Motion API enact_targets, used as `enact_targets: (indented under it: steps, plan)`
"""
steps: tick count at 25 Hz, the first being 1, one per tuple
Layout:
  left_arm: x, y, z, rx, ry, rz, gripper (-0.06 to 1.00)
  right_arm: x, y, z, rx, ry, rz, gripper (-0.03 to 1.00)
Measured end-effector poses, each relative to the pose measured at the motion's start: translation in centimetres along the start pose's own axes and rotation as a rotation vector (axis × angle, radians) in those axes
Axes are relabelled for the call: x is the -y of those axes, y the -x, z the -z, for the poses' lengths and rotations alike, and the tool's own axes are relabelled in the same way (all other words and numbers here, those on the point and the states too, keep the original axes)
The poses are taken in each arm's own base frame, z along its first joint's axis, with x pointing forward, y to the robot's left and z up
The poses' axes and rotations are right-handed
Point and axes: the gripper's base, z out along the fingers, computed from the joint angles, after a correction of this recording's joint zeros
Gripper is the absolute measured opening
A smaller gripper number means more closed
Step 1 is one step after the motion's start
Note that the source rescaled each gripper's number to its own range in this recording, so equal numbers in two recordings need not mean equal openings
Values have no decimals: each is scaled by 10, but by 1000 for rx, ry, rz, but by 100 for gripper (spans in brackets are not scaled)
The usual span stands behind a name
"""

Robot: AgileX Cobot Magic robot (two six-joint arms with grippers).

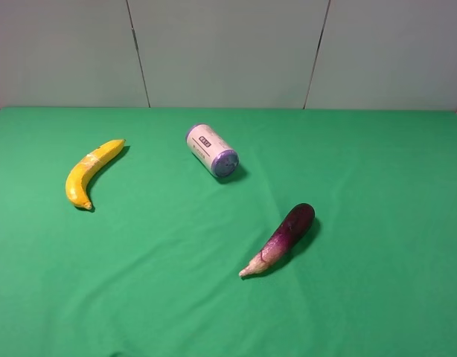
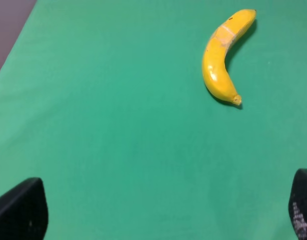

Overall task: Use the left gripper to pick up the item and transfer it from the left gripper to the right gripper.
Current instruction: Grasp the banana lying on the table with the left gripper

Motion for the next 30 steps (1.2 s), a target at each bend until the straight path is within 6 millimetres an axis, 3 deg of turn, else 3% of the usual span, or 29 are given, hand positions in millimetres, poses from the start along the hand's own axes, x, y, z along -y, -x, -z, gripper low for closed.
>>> enact_targets:
  steps: [30]
  plan:
    - [0,0,0,0,0,0,94,0,0,0,0,2,-1,100]
